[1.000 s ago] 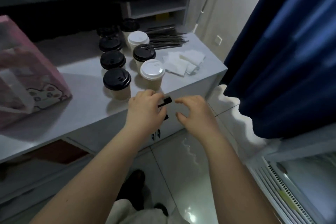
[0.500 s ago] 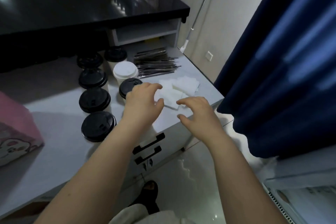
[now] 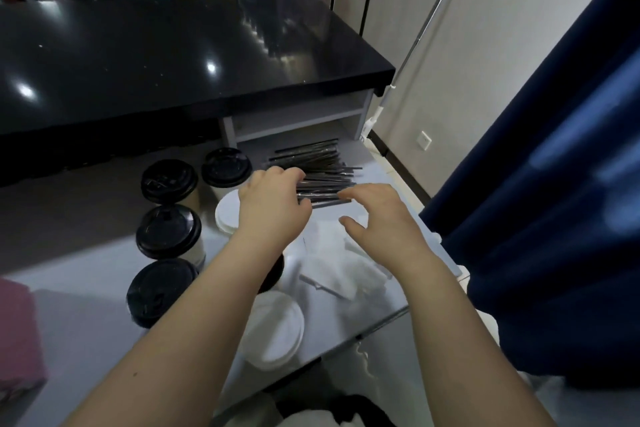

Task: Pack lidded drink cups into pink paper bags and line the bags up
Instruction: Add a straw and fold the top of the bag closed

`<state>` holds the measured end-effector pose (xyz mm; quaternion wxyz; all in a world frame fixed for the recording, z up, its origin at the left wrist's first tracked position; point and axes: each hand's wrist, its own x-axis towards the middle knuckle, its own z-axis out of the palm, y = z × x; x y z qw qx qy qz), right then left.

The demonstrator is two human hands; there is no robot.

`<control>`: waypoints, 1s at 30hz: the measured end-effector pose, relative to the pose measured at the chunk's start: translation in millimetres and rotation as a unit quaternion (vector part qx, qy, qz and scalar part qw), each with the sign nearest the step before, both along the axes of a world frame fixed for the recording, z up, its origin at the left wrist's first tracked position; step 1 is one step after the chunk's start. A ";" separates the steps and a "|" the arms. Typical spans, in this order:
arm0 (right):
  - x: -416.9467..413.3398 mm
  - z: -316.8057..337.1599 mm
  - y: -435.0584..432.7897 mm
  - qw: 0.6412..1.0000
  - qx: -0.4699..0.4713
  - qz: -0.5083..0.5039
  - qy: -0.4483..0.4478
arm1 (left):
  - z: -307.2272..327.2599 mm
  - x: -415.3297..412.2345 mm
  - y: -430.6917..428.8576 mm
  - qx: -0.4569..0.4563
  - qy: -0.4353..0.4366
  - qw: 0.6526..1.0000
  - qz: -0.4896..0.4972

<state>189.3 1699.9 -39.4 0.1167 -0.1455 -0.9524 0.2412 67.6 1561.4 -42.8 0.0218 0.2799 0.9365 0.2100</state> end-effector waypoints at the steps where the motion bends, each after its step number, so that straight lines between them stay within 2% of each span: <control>1: -8.9 -2.9 8.9 1.000 -0.001 0.006 -0.002 | -3.1 -6.0 8.0 -0.021 -0.002 1.000 -0.007; 6: -64.1 -26.1 62.5 0.996 0.022 0.059 -0.067 | -22.2 -35.6 54.1 -0.166 -0.014 0.986 -0.025; 10: -106.0 -47.4 97.9 0.986 0.040 0.113 -0.114 | -37.0 -62.8 82.2 -0.221 -0.022 0.975 -0.019; 15: -151.5 -77.5 129.2 0.975 0.069 0.156 -0.141 | -62.1 -85.9 102.3 -0.217 -0.034 0.975 0.019; 23: -191.6 -118.9 124.1 0.962 0.144 0.169 -0.159 | -97.4 -102.6 107.4 -0.211 -0.052 0.973 0.077; 30: -200.9 -131.5 128.6 0.969 0.111 0.177 -0.133 | -107.2 -105.6 111.2 -0.213 -0.042 0.972 0.087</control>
